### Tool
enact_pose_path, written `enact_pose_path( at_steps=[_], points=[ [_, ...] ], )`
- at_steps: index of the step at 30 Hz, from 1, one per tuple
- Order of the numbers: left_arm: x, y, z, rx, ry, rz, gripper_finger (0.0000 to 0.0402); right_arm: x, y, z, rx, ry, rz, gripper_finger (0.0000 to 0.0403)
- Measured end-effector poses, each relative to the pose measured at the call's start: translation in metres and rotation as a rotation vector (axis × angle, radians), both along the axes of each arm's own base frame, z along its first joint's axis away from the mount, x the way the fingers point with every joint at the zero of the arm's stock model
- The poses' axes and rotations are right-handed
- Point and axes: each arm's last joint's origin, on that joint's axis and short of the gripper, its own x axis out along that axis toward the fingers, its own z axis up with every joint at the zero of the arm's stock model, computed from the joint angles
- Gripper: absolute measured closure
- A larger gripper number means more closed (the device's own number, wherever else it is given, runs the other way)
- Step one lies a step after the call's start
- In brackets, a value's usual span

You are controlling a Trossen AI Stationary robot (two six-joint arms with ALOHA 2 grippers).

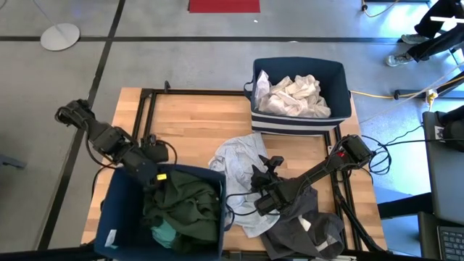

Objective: Sort clothes
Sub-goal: Adjust the bottom laundry bin, then put the blue patterned polo shirt into the bottom laundry bin

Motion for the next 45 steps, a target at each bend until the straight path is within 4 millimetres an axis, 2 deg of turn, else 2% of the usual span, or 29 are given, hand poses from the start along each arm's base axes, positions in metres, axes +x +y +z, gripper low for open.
enact_pose_path(
  at_steps=[8,13,18,23,26,30,34,40,45],
  points=[
    [-0.004,0.009,0.046,0.117,-0.237,-0.015,0.0229,0.002,-0.002,0.004,-0.065,0.119,0.045,0.0141],
    [-0.011,0.014,0.051,0.168,-0.263,-0.042,0.0229,-0.001,0.0,0.039,-0.061,0.162,0.054,0.0141],
    [-0.012,0.013,0.051,0.173,-0.263,-0.057,0.0229,-0.01,0.0,0.082,0.143,0.173,0.105,0.0141],
    [-0.013,0.01,0.05,0.166,-0.268,-0.064,0.0229,-0.018,-0.008,0.102,0.44,0.211,0.189,0.0141],
    [-0.015,0.008,0.05,0.161,-0.27,-0.068,0.0229,-0.019,-0.006,0.102,0.584,0.225,0.269,0.0141],
    [-0.016,0.007,0.051,0.167,-0.278,-0.071,0.0229,-0.012,-0.001,0.096,0.679,0.199,0.408,0.0141],
    [-0.016,0.007,0.051,0.172,-0.283,-0.067,0.0229,-0.001,0.003,0.087,0.687,0.143,0.491,0.0141],
    [-0.016,0.007,0.051,0.172,-0.284,-0.065,0.0229,0.011,0.009,0.07,0.698,0.07,0.521,0.0141],
    [-0.016,0.007,0.051,0.17,-0.284,-0.063,0.0229,0.021,0.011,0.045,0.664,0.148,0.532,0.0141]
  ],
)
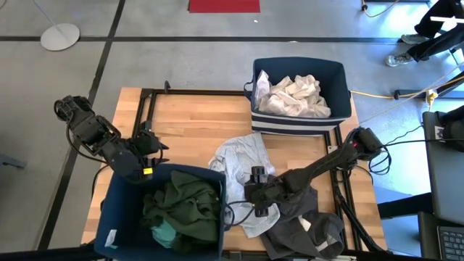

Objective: Sort clothes
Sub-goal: Put the blue patterned polo shirt into the bottom laundry bin

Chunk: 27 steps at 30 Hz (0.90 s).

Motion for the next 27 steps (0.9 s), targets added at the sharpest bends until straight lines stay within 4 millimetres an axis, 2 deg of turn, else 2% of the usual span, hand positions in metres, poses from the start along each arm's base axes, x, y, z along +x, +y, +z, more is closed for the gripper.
enact_pose_path(
  at_steps=[4,9,13,18,23,27],
  points=[
    [0.0,0.0,0.0,-0.01,-0.002,0.01,0.0229,0.01,-0.007,-0.016,-0.017,0.03,0.002,0.0141],
    [0.0,0.0,0.0,-0.013,-0.003,0.013,0.0229,0.023,-0.021,-0.018,0.011,0.005,0.05,0.0141],
    [0.0,0.0,0.0,-0.012,-0.002,0.012,0.0229,0.034,-0.041,-0.024,0.036,0.021,0.05,0.0141],
    [0.0,0.0,0.0,-0.012,-0.002,0.013,0.0229,0.045,-0.064,-0.048,0.066,0.096,0.047,0.0141],
    [0.0,0.0,0.0,-0.013,-0.002,0.014,0.0229,0.052,-0.077,-0.072,0.058,0.154,0.021,0.0143],
    [0.0,0.0,0.0,-0.014,-0.002,0.015,0.0229,0.054,-0.081,-0.083,0.058,0.18,0.006,0.018]
  ],
)
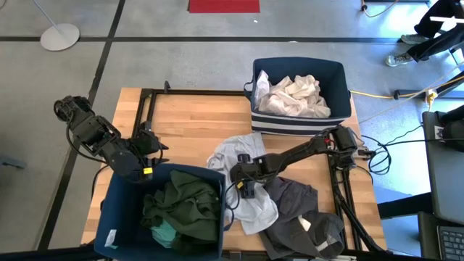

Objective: Sort clothes
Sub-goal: Put the blue patterned polo shirt into the bottom laundry bin

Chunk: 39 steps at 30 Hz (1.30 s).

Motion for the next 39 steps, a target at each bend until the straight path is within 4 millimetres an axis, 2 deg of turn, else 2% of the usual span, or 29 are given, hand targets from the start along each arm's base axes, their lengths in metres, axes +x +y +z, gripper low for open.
enact_pose_path(
  at_steps=[3,7,9,14,18,22,26,39],
  points=[
    [0.0,0.0,0.0,0.0,0.0,0.0,0.0229,0.0,0.001,-0.002,-0.007,0.007,-0.003,0.0244],
    [0.0,0.0,0.0,0.0,0.0,0.0,0.0229,-0.003,0.0,-0.002,-0.02,0.028,-0.016,0.0355],
    [0.0,0.0,0.0,0.0,0.0,0.0,0.0229,-0.005,-0.002,-0.002,-0.035,0.061,-0.067,0.0387],
    [0.0,0.0,0.0,0.0,0.0,0.0,0.0229,-0.013,-0.001,0.007,-0.219,0.176,-0.152,0.0367],
    [0.0,0.0,0.0,0.0,-0.001,0.0,0.0229,-0.019,0.005,0.025,-0.323,0.219,-0.149,0.0388],
    [0.0,0.0,0.0,0.0,-0.001,0.0,0.0229,-0.022,0.01,0.062,-0.381,0.145,-0.181,0.0389],
    [0.0,0.0,0.0,-0.001,-0.001,0.0,0.0229,-0.031,0.011,0.088,-0.429,0.108,-0.208,0.0387],
    [0.0,0.0,0.0,0.0,-0.001,0.001,0.0229,-0.056,0.009,0.191,-0.537,-0.09,-0.267,0.0398]
  ],
)
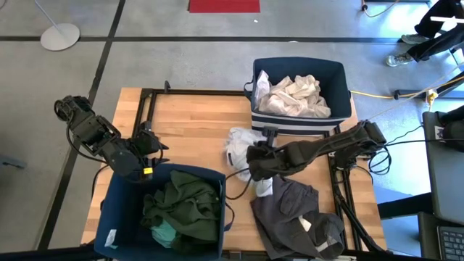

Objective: Sort clothes
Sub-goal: Put the blue patterned polo shirt into the bottom laundry bin

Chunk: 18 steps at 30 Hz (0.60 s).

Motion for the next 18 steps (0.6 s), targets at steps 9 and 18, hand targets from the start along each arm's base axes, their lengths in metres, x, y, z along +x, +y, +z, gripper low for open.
enact_pose_path(
  at_steps=[9,18],
  points=[
    [0.0,0.0,0.0,0.0,0.0,0.0,0.0229,-0.005,0.009,0.066,-0.096,-0.116,0.058,0.0397],
    [0.0,0.0,0.0,0.003,0.0,-0.002,0.0229,-0.009,0.006,0.109,-0.195,-0.199,0.092,0.0397]
  ],
)
